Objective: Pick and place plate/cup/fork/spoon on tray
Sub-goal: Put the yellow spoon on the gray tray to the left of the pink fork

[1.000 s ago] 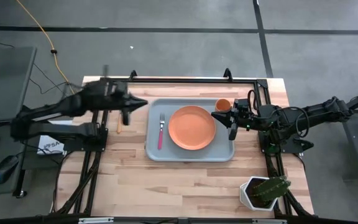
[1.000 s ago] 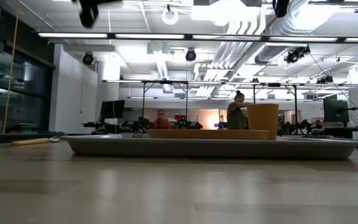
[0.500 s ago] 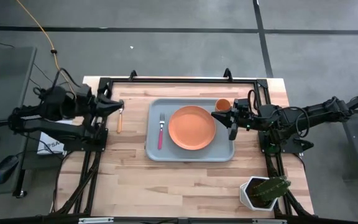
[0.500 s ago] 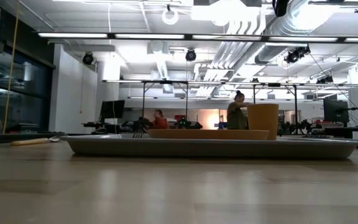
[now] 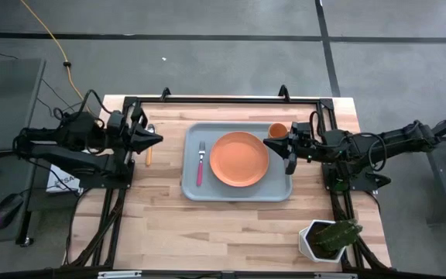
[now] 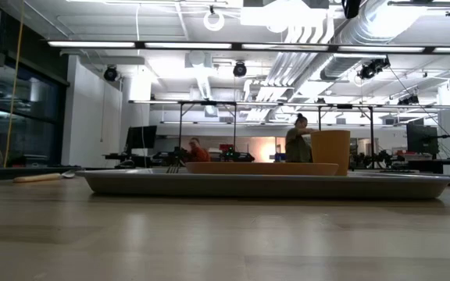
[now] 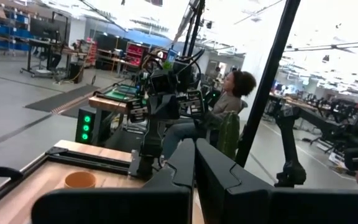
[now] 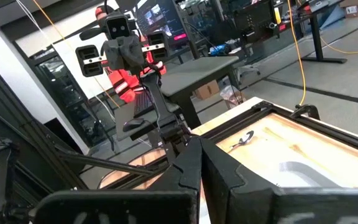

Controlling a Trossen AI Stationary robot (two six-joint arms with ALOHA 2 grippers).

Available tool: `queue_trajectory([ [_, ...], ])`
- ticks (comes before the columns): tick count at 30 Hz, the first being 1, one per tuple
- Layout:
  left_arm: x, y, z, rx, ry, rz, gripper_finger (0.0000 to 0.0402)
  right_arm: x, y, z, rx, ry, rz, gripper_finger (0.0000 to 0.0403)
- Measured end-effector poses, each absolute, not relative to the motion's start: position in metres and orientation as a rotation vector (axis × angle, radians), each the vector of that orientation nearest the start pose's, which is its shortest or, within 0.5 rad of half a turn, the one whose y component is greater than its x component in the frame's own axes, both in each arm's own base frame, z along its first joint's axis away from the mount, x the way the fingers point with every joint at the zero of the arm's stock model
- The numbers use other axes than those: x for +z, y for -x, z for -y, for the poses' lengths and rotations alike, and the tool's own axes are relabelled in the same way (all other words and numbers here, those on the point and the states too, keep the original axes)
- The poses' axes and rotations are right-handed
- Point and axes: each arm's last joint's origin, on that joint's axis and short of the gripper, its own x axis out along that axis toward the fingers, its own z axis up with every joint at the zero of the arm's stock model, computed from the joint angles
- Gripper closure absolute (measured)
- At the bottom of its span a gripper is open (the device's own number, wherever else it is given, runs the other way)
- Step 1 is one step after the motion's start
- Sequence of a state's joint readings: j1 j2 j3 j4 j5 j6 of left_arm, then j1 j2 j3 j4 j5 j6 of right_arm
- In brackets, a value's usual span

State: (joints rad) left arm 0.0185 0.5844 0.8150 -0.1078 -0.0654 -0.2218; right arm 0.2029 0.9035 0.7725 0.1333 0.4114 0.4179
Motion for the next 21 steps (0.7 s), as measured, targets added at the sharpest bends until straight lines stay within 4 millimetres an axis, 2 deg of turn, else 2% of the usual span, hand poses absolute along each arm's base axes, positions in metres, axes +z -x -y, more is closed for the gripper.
queue_trajectory([
  [16,0.3758,-0.1194,-0.0042,0.07,0.216,0.135,0.0401,0.3386,-0.1999,-0.0295,-0.197,-0.392,0.042,0.0403],
  [21,0.3758,-0.1194,-0.0042,0.07,0.216,0.135,0.0401,0.3394,-0.2004,-0.0326,-0.09,-0.254,0.022,0.0403],
])
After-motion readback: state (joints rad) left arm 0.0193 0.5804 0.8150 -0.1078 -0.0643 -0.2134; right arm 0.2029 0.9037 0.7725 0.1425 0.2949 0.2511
